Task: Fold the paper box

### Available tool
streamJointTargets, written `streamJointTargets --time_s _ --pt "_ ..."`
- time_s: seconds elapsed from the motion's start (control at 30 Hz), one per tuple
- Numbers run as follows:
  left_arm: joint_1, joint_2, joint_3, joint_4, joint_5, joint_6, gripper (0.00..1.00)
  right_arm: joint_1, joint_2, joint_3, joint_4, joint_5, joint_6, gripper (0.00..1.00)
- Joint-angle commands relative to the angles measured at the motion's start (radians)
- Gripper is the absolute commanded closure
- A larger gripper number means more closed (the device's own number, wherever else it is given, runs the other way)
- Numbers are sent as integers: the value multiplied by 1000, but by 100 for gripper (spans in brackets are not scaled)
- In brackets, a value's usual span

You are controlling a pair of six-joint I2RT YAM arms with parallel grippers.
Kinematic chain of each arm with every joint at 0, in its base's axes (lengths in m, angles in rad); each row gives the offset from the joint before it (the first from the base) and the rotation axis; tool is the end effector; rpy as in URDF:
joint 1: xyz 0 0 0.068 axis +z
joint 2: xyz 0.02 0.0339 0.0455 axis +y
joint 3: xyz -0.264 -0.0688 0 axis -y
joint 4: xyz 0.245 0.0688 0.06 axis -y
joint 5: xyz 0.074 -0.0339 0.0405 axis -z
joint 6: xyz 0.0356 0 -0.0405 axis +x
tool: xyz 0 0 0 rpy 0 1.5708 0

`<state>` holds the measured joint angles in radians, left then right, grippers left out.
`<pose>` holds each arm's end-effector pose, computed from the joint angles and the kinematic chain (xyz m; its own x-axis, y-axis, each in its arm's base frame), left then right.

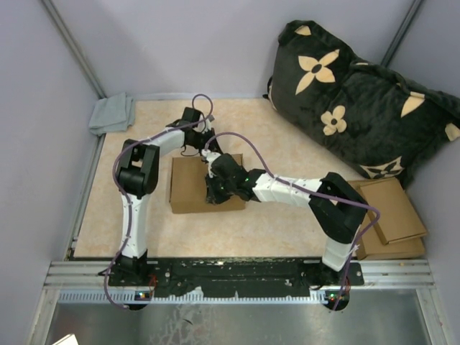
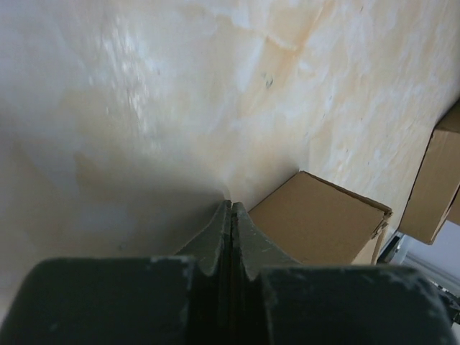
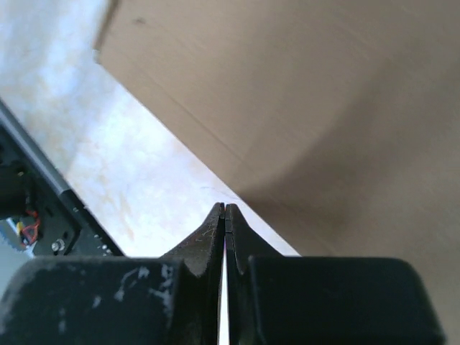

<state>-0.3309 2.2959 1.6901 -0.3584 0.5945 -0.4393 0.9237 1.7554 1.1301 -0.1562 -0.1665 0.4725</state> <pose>0.4566 -0.1779 0.1359 -0.9461 -0.0475 -0.3202 0.1864 0.7287 -0.6589 0.2242 0.3065 0.2014 -0.7685 -0.2725 -0.5790 -0.5705 0.7016 0.4270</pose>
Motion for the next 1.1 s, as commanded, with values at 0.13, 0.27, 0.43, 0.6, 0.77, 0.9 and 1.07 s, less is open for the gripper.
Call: streamJointTargets --time_s 0.13,0.27,0.43,0.6,0.77,0.9,1.07 --pt "11 -112 -106 -21 10 15 85 93 -2 73 102 -49 -101 100" --pt "41 -128 -134 -9 7 6 84 141 20 88 99 -98 -153 100" --pt "50 -132 -133 -30 -4 29 83 230 69 128 50 -86 -277 100" --pt "70 -127 -138 -50 -2 41 83 284 130 142 90 -58 -408 100" --pt "81 -133 -154 -60 15 73 87 299 173 130 193 -38 -497 99" --pt "81 -118 -154 -78 56 93 94 299 233 146 242 57 -539 100" --pt "77 -110 -191 -91 126 125 100 300 316 148 371 441 -565 100"
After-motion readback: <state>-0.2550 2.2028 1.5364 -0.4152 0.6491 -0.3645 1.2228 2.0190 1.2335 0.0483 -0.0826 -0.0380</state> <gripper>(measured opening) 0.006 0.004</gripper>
